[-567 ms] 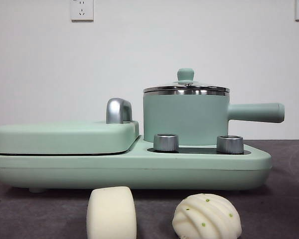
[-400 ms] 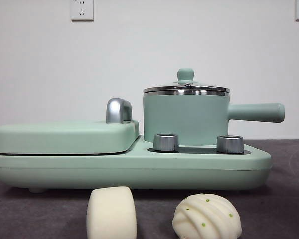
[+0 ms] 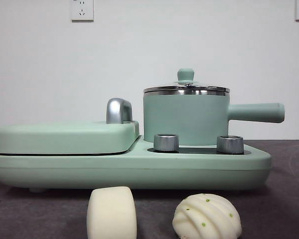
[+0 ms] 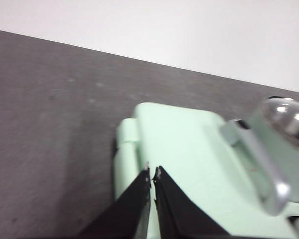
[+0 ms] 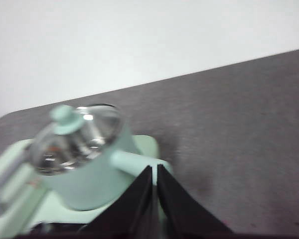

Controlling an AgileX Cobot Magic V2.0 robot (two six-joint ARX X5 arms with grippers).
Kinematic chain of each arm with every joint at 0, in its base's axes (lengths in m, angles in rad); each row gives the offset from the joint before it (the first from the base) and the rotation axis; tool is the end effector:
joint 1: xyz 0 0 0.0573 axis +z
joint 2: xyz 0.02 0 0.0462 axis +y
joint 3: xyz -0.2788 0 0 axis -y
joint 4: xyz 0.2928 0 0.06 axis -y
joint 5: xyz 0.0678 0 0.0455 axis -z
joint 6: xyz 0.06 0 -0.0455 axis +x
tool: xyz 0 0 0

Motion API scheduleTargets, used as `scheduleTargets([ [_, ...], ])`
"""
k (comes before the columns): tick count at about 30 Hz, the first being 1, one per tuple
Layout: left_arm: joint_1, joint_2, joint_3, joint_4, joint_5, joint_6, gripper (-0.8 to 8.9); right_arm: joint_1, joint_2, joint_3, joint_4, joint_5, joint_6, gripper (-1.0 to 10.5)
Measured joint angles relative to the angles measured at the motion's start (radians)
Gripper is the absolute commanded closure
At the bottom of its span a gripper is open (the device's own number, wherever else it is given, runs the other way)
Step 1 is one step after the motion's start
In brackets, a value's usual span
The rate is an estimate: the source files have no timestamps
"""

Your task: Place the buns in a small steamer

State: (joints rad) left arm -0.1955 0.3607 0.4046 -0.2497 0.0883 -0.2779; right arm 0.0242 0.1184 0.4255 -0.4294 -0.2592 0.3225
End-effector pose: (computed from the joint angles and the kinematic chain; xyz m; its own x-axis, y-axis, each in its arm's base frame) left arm 0.1696 -0.0390 0.2486 0.9394 -0.2759 -0.2036 0.2125 0.9344 -0.2859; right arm 0.1286 0.0185 0.2668 0.9529 0.2794 -0.1179 -0.2247 0.9116 0.3442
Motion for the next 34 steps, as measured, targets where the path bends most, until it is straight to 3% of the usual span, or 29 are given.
scheduleTargets([
  [8,-0.039,0.255,0.314,-0.156,0.151,0.042,7.97,0.0,0.158,0.272,-0.172,-0.209,-0.049,9.3],
  [15,-0.073,0.409,0.51,-0.312,0.332,0.112,7.97,0.0,0.298,0.451,-0.305,-0.399,-0.179,9.3],
  [20,-0.11,0.463,0.58,-0.373,0.475,0.188,7.96,0.0,0.356,0.476,-0.331,-0.543,-0.241,9.3],
  [28,-0.129,0.466,0.58,-0.374,0.51,0.224,7.64,0.0,0.36,0.476,-0.332,-0.566,-0.257,9.3],
  [31,-0.129,0.466,0.58,-0.374,0.51,0.226,5.81,0.0,0.36,0.476,-0.332,-0.552,-0.26,8.0],
  [34,-0.129,0.466,0.58,-0.374,0.51,0.227,3.2,0.0,0.36,0.476,-0.332,-0.549,-0.264,5.8],
])
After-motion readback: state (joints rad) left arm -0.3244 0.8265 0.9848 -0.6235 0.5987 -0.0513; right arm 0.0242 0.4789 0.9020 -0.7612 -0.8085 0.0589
